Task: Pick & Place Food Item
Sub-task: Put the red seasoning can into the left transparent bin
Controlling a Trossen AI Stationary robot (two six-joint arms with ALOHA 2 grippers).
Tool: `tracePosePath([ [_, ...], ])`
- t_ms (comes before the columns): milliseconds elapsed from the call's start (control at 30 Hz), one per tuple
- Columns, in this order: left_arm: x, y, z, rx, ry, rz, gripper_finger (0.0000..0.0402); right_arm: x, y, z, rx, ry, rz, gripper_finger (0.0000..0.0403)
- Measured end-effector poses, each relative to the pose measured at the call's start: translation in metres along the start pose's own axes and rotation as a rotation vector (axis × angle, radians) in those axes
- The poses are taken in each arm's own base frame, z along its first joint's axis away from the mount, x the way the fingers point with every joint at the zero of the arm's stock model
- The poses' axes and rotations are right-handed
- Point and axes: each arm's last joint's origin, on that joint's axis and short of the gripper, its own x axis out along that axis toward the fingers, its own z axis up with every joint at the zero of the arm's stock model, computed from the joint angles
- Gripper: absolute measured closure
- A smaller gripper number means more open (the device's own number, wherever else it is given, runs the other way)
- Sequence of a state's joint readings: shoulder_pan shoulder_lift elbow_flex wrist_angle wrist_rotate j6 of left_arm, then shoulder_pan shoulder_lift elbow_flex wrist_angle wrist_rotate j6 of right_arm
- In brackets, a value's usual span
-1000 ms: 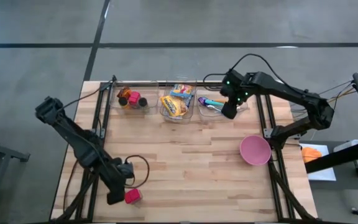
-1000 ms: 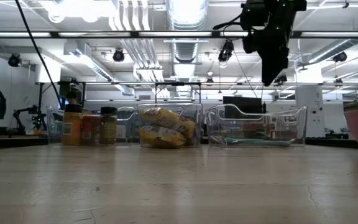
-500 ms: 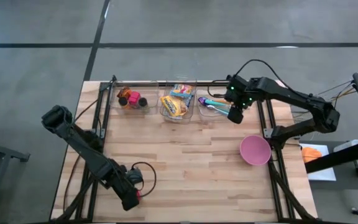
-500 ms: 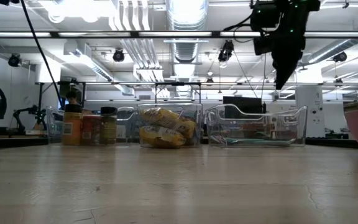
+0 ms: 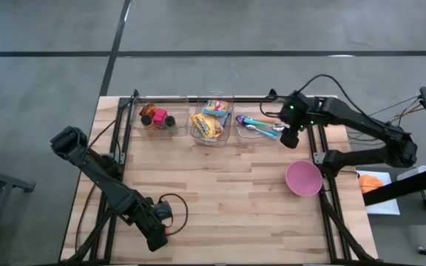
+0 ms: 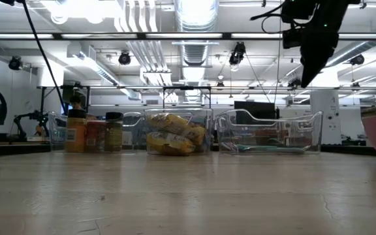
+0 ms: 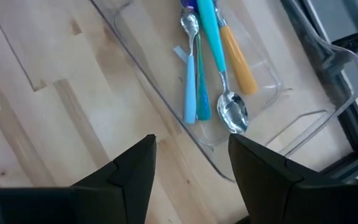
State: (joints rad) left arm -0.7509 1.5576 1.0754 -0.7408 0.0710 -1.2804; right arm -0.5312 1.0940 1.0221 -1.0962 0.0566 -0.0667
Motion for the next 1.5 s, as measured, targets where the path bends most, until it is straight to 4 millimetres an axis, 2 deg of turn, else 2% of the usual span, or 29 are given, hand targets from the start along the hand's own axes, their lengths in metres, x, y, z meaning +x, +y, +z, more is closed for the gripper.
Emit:
tracePosePath([
  [233, 0.006, 0.0, 0.0, 0.023, 0.01, 0.03, 0.0178, -0.001, 0.001, -0.008, 0.031, -0.008, 0.0, 0.0202],
  [1067, 0.008, 0.007, 0.002, 0.067, -0.03, 0.114, 0.0178, 0.001, 0.002, -0.007, 0.064, -0.004, 0.025, 0.0202],
  [1267, 0.008, 0.008, 0.002, 0.066, -0.034, 0.119, 0.0178, -0.01, 0.021, -0.005, -0.027, -0.105, 0.245, 0.0203],
  [1500, 0.005, 0.016, 0.003, -0.03, -0.028, 0.198, 0.0178, -0.023, 0.048, -0.007, -0.101, -0.188, 0.332, 0.0203],
])
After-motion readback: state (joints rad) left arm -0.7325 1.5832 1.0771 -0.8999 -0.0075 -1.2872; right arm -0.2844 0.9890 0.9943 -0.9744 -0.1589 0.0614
